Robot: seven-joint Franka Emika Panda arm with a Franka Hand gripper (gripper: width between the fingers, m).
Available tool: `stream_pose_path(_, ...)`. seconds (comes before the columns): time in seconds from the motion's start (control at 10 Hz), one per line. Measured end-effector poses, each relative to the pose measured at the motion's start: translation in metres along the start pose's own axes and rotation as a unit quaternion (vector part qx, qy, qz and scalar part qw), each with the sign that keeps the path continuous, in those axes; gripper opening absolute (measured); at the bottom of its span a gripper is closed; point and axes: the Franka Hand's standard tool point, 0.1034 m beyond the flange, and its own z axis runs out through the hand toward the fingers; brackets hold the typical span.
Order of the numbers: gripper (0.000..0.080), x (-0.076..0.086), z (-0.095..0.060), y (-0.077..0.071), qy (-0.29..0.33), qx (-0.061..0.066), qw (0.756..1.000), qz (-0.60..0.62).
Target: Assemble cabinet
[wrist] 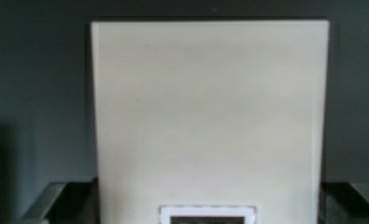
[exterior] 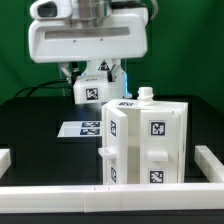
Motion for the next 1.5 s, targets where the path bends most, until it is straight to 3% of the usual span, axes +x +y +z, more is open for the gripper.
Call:
stream_pose_path(0.5,0.0563,0.001,0.003,-0.001,-0.001,-0.001,1.000,-0.003)
stream_pose_path(1.0,0.0563,0.045,-0.051,-0.041,0.013,-0.003,0.999,-0.032)
stream_pose_path(1.4,0.0563,0.046,-0.048,-0.042,0.010,-0.005,0.999,-0.046)
stream_pose_path(1.5,0.0563,0.056,-0.053,-0.049,0.006,-0.007,0.999,-0.053)
